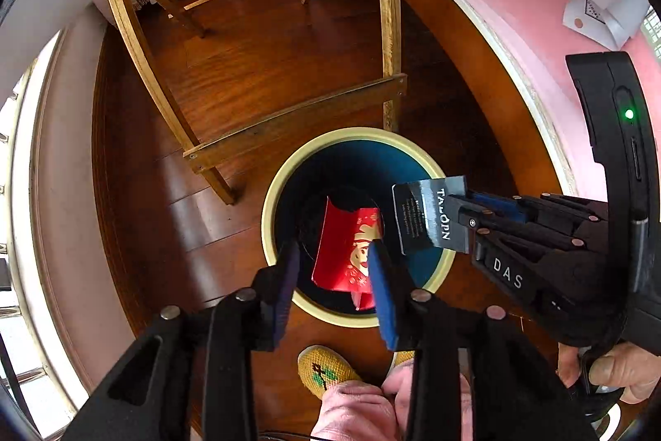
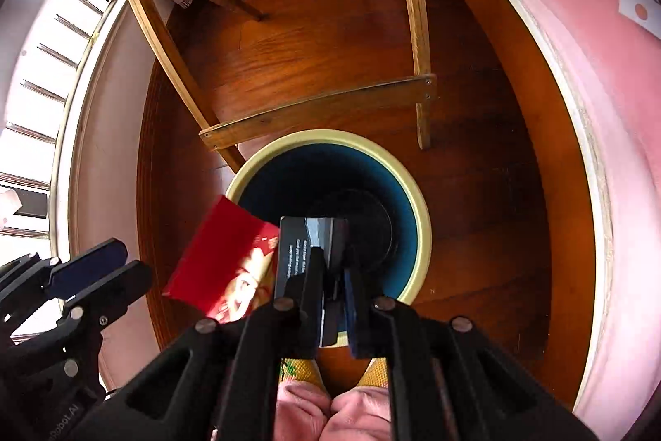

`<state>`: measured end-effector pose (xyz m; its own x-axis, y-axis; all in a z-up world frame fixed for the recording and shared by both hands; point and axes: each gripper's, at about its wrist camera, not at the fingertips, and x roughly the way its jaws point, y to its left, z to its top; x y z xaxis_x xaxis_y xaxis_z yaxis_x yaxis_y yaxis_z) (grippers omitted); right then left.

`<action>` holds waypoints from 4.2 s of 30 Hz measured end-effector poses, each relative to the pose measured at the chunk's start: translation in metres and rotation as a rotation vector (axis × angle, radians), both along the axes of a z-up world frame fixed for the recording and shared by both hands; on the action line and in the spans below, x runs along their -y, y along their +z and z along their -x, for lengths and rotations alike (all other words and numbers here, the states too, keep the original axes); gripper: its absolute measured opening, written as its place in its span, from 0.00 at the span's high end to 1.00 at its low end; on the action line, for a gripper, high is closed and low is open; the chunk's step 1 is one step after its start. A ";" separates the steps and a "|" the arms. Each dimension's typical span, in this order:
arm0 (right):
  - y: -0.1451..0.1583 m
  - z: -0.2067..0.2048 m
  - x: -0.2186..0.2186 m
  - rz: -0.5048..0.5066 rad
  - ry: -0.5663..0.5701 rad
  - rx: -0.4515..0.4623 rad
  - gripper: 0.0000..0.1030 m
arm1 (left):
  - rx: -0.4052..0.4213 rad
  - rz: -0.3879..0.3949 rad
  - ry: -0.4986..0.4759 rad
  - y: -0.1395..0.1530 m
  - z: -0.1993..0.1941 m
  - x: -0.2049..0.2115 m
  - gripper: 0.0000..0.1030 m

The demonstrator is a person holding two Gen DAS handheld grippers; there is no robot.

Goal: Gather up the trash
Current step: 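Carry the red packet with the left tool over the bin and release, then grasp the white carton with the left tool while the right tool grasps the pistachio box, then carry the carton and pistachio box over the bin and release both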

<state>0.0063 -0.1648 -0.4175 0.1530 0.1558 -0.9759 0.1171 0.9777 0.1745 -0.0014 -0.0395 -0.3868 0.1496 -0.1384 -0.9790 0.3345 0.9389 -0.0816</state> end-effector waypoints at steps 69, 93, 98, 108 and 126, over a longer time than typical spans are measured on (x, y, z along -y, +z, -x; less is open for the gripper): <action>0.388 -0.219 -0.145 0.197 0.169 0.443 0.24 | 0.296 -0.009 0.308 0.383 -0.236 -0.194 0.11; 0.347 -0.296 -0.154 0.557 0.021 0.330 0.86 | -0.014 0.046 0.036 0.267 -0.360 -0.156 0.41; 0.378 -0.295 -0.130 0.494 -0.059 0.370 0.96 | -0.047 0.066 0.022 0.261 -0.365 -0.148 0.68; 0.415 -0.274 -0.094 0.247 -0.140 0.388 1.00 | 0.044 0.091 -0.013 0.287 -0.335 -0.139 0.68; 0.457 -0.144 -0.030 -0.054 0.212 0.516 1.00 | 0.233 0.170 0.258 0.377 -0.169 -0.091 0.68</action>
